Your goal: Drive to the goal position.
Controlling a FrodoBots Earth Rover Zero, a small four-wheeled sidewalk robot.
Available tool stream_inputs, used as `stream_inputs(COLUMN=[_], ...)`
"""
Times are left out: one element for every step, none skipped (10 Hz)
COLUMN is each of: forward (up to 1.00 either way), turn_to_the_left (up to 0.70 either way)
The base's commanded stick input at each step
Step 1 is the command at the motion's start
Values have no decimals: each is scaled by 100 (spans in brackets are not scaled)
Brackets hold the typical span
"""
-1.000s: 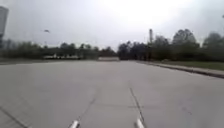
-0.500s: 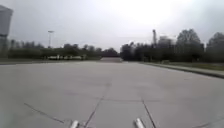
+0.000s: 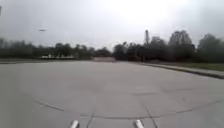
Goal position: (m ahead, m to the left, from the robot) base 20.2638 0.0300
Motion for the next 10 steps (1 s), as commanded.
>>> stream_inputs(forward=[100, 100, 100, 100, 100, 100, 100, 100, 100, 100], turn_to_the_left=[0, 0, 0, 0, 0, 0, 0, 0, 0, 0])
